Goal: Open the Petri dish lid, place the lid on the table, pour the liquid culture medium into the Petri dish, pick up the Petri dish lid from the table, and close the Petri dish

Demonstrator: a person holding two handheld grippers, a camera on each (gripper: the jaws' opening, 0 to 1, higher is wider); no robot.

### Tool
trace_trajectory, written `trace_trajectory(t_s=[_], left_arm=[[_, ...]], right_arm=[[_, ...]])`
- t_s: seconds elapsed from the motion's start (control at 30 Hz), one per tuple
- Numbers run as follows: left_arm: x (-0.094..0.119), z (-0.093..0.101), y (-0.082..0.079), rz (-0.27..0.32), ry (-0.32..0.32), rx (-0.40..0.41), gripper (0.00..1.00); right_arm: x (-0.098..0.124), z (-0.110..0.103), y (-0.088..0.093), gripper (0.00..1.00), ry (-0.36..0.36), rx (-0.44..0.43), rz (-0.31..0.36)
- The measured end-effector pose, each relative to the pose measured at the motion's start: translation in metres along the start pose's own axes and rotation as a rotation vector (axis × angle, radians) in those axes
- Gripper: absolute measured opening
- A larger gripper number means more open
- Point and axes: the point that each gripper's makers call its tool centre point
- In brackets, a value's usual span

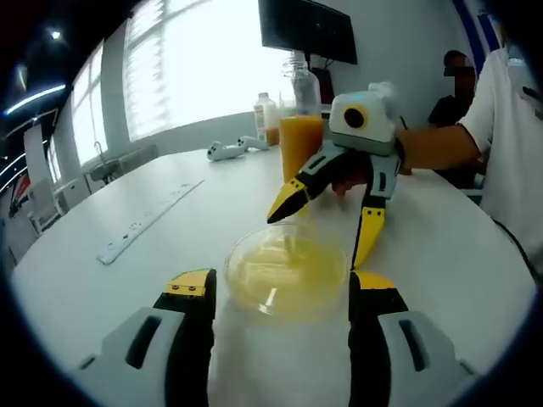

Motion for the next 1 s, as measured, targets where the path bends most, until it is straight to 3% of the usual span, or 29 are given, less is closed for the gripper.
trace_trajectory(t_s=[0.17,0.37,0.47,0.67,0.8,1.0], left_arm=[[0.015,-0.009,-0.013,0.032,-0.138,0.000,0.55],[0.035,-0.002,-0.021,0.035,-0.212,-0.003,0.55],[0.047,-0.003,-0.024,0.023,-0.286,-0.008,0.55],[0.070,0.002,-0.042,0.058,-0.434,-0.006,0.53],[0.085,0.007,-0.047,0.041,-0.542,0.000,0.52],[0.103,0.016,-0.062,0.084,-0.630,0.038,0.51]], right_arm=[[0.006,0.003,-0.020,0.53,0.038,0.000,0.077],[0.016,0.000,-0.029,0.53,0.053,0.002,0.099],[0.027,-0.002,-0.041,0.53,0.075,-0.005,0.139],[0.047,-0.010,-0.052,0.51,0.083,-0.048,0.189],[0.062,-0.015,-0.061,0.51,0.105,-0.058,0.240],[0.086,-0.017,-0.072,0.51,0.163,-0.015,0.297]])
Point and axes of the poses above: the point that each gripper's makers call its tool centre point, and the gripper's own axes: x roughly backward along the fingers, z roughly to its right, y roughly out of its underside, and after that the axes turned 14 degrees about -x, right-handed
